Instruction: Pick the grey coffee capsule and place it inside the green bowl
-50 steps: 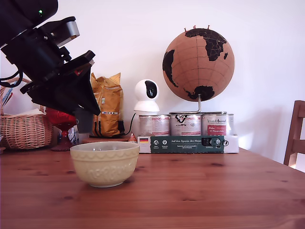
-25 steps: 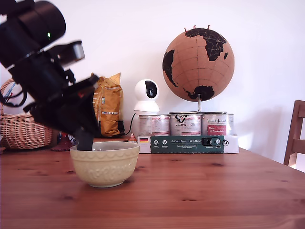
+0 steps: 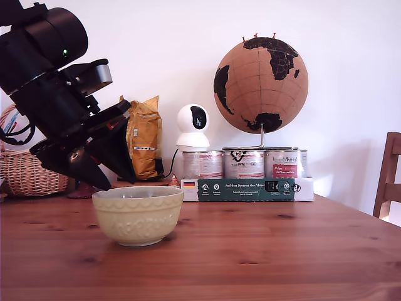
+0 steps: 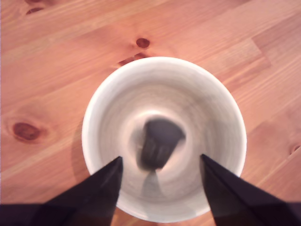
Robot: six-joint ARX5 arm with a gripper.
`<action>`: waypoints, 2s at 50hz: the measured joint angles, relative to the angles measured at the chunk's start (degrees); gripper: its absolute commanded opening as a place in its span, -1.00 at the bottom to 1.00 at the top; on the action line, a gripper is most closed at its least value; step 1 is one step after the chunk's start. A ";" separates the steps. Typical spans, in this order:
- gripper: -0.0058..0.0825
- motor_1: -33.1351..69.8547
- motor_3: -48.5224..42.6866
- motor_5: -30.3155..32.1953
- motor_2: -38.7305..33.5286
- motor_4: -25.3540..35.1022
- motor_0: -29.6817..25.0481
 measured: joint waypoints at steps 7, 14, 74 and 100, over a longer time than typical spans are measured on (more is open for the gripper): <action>-0.50 0.00 -0.48 -2.32 1.46 0.00 0.00; -0.92 -0.59 0.09 -2.47 4.15 -1.25 0.00; -0.92 -26.47 3.13 5.62 -8.07 -4.22 20.92; -0.92 -46.23 10.12 5.55 -19.08 -4.42 21.16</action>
